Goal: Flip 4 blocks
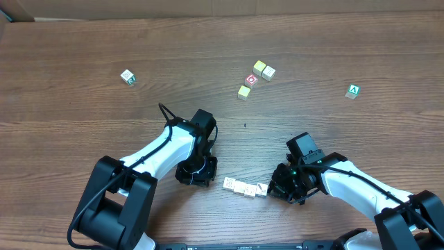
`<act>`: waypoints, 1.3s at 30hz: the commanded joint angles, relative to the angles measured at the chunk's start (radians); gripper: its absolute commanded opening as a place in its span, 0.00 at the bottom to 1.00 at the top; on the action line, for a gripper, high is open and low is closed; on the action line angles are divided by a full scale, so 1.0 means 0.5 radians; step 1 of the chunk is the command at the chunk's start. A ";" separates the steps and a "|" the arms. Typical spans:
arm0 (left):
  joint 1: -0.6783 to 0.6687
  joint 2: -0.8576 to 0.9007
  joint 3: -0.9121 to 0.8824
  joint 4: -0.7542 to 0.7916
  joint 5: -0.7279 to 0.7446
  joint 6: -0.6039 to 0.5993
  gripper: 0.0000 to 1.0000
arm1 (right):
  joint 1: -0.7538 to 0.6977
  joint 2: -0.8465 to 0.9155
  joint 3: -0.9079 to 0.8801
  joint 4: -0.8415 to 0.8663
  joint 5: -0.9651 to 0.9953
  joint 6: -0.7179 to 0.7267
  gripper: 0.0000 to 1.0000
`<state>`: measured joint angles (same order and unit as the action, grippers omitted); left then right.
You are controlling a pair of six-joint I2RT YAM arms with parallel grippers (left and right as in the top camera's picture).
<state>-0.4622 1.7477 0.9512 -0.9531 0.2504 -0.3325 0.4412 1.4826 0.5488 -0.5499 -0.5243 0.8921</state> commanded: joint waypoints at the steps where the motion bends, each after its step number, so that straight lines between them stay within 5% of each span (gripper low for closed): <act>1: 0.007 0.008 -0.006 0.003 0.026 0.046 0.04 | 0.015 0.049 -0.017 0.008 0.071 -0.011 0.04; 25: 0.007 0.008 -0.006 0.034 0.025 0.083 0.05 | -0.252 0.048 0.033 -0.001 0.285 -0.017 0.04; 39: 0.007 0.008 -0.006 0.038 0.026 0.082 0.04 | -0.182 0.048 0.032 0.268 0.253 -0.542 0.04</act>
<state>-0.4622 1.7477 0.9512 -0.9367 0.2508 -0.3103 0.3248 1.4910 0.5613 -0.4259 -0.4412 0.7116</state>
